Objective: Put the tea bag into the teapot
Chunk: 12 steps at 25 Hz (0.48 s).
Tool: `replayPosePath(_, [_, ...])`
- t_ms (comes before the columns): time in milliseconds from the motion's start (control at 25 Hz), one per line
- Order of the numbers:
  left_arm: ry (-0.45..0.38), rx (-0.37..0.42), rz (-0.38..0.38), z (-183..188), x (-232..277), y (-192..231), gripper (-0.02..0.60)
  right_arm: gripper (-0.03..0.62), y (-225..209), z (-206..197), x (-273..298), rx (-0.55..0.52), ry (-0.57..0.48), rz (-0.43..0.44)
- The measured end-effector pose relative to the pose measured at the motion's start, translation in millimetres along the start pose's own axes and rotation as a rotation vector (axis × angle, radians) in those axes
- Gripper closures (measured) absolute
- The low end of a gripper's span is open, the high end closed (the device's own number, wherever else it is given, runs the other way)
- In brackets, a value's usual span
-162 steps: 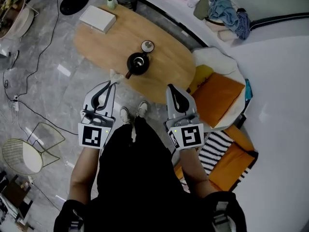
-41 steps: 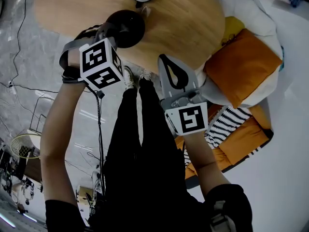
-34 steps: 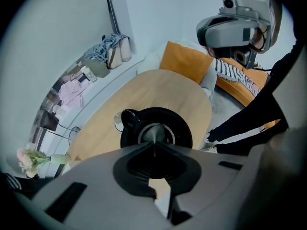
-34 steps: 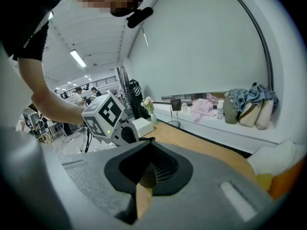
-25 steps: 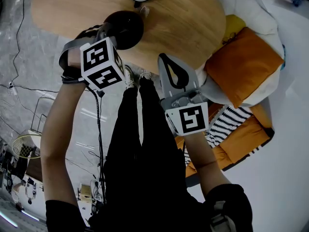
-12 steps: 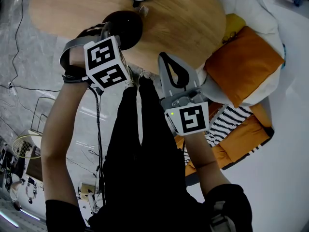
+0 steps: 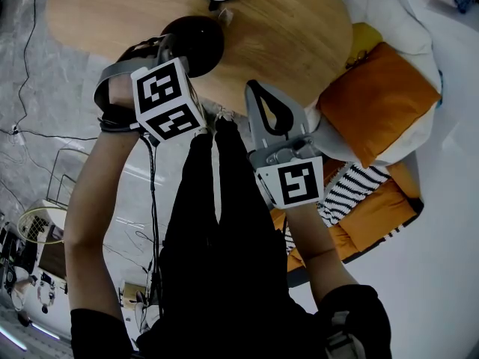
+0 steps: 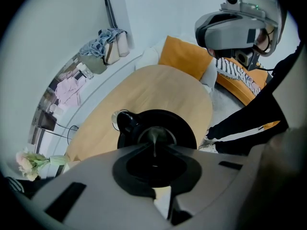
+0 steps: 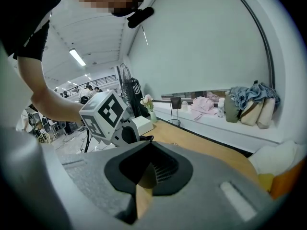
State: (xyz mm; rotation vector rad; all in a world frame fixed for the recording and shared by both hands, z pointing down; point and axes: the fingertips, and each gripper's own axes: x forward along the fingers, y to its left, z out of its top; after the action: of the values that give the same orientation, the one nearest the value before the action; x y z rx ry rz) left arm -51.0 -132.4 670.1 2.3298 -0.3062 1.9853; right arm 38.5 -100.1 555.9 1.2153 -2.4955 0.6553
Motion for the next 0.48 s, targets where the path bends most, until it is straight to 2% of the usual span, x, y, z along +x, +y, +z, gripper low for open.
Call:
replayPosePath(80, [0.004,-0.009,-0.003,0,0,1,0.571,0.589,0,4,3,0.016,-0.014,-0.005])
replayPosePath(200, [0.005,-0.023,-0.003,2,0,1,0.568,0.589,-1,-3,2,-0.029,0.021,0.008])
replayPosePath(240, [0.002,-0.026,-0.005,2,0,1,0.559,0.589,-1,-2,3,-0.024,0.016,0.007])
replayPosePath(320, [-0.005,-0.03,-0.011,4,0,0,0.503,0.589,-1,6,5,0.021,-0.019,-0.007])
replayPosePath(480, [-0.013,-0.03,-0.015,5,-1,0,0.494,0.589,-1,10,7,0.046,-0.04,-0.013])
